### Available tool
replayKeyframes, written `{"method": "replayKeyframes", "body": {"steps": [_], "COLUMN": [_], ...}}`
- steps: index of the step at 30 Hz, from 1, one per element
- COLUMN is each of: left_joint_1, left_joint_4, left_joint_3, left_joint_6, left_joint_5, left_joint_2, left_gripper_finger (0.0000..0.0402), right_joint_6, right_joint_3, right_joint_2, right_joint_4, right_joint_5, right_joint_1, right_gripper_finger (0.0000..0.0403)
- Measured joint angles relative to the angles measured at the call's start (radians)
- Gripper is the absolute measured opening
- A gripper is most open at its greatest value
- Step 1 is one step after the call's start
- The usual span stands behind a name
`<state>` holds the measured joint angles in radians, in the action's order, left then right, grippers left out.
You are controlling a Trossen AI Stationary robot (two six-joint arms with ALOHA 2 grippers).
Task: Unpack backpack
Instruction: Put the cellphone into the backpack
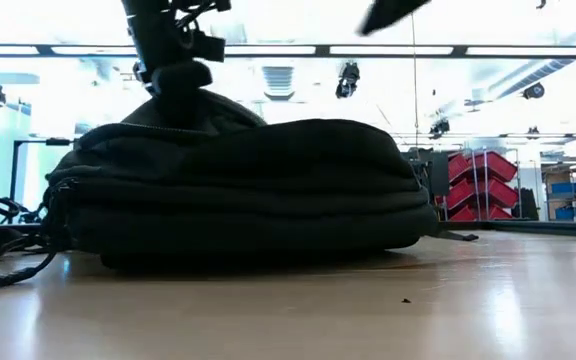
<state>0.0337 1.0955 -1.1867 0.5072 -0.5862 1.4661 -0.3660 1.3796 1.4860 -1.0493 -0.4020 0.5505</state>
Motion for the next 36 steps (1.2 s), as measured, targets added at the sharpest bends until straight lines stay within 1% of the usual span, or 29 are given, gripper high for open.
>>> {"method": "replayKeyframes", "body": {"steps": [2,4,6,8,11,15,18,21,25,27,28,29,31,33,36], "left_joint_1": [0.018,0.043,0.072,0.107,0.17,0.265,0.32,0.352,0.371,0.375,0.376,0.376,0.376,0.376,0.376], "left_joint_4": [0.003,0.0,-0.017,-0.059,-0.163,-0.391,-0.614,-0.829,-1.045,-1.1,-1.119,-1.142,-1.153,-1.159,-1.156], "left_joint_3": [0.007,0.007,0.008,0.008,0.023,0.078,0.14,0.201,0.261,0.28,0.281,0.28,0.273,0.248,0.2], "left_joint_6": [0.004,0.016,0.032,0.041,0.043,-0.012,-0.094,-0.151,-0.214,-0.245,-0.257,-0.266,-0.28,-0.282,-0.29], "left_joint_5": [0.027,0.062,0.096,0.125,0.158,0.167,0.167,0.167,0.215,0.233,0.237,0.237,0.237,0.237,0.239], "left_joint_2": [-0.029,-0.063,-0.102,-0.144,-0.208,-0.28,-0.311,-0.316,-0.269,-0.227,-0.201,-0.172,-0.117,-0.049,0.052], "left_gripper_finger": [0.0084,0.0105,0.0128,0.0152,0.0184,0.0215,0.0229,0.0234,0.0232,0.0227,0.0224,0.0221,0.0214,0.0207,0.0198], "right_joint_6": [-0.181,-0.33,-0.442,-0.526,-0.637,-0.802,-0.889,-0.953,-1.006,-1.031,-1.038,-1.047,-1.051,-1.05,-1.029], "right_joint_3": [-0.002,-0.014,-0.034,-0.06,-0.091,-0.122,-0.157,-0.208,-0.29,-0.333,-0.355,-0.375,-0.407,-0.429,-0.456], "right_joint_2": [-0.001,0.001,0.001,0.002,0.004,0.004,0.004,0.004,0.004,0.004,0.004,0.004,0.004,0.004,0.005], "right_joint_4": [-0.09,-0.128,-0.11,-0.083,-0.058,-0.018,0.042,0.134,0.266,0.321,0.352,0.374,0.4,0.41,0.406], "right_joint_5": [0.112,0.228,0.302,0.345,0.357,0.35,0.345,0.347,0.386,0.414,0.428,0.439,0.445,0.451,0.455], "right_joint_1": [0.059,0.123,0.195,0.266,0.373,0.486,0.549,0.587,0.606,0.61,0.611,0.611,0.611,0.61,0.604], "right_gripper_finger": [0.0313,0.031,0.0307,0.0303,0.0292,0.0261,0.022,0.0166,0.0081,0.0034,0.0018,0.001,0.0012,0.0014,0.0003]}}
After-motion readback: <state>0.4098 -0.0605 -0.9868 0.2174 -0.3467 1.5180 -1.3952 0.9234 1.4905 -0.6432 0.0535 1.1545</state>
